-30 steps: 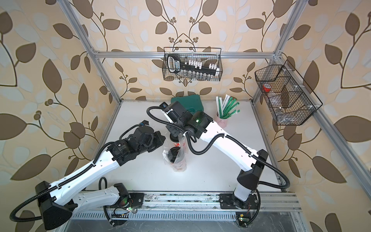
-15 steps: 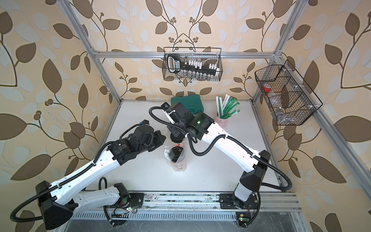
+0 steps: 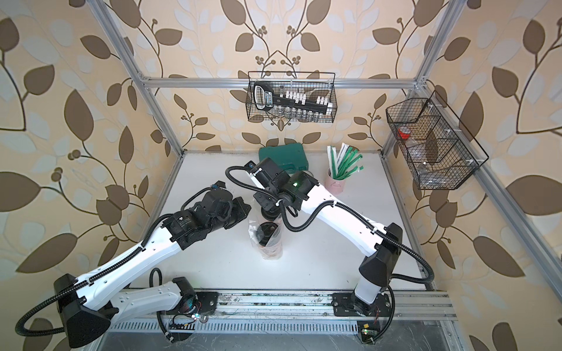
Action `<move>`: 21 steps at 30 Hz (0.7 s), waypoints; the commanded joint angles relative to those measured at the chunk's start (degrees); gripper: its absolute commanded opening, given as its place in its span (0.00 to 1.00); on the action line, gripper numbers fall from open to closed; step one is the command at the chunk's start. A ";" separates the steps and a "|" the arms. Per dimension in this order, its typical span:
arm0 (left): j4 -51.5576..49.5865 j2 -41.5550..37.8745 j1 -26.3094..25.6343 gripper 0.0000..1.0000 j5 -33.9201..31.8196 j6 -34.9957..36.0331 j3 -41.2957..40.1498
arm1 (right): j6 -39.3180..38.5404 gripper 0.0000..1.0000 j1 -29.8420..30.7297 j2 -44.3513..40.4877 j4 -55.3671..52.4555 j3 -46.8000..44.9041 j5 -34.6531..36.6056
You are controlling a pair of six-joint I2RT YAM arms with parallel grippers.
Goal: Pack milk tea into plastic carrier bags
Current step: Place the straw in the plastic carrier bag.
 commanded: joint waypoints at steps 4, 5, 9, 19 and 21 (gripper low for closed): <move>0.33 -0.70 0.87 0.00 -0.87 -0.70 1.23 | 0.09 0.17 -0.16 2.40 0.60 0.92 -0.98; 0.26 -0.70 0.95 0.00 -0.94 -0.79 1.20 | -0.03 0.22 -0.16 2.55 0.30 1.57 -1.14; -0.25 -0.60 1.00 0.00 -1.14 -1.10 1.02 | 0.04 0.50 -0.07 2.39 -1.49 5.26 -1.33; -0.21 -0.43 1.13 0.00 -0.97 -1.32 0.90 | 2.94 0.49 -0.38 -4.84 -0.43 4.01 -0.08; -0.33 -0.52 1.13 0.00 -1.05 -1.32 0.84 | 4.21 0.48 -0.51 -6.51 2.18 1.68 -1.69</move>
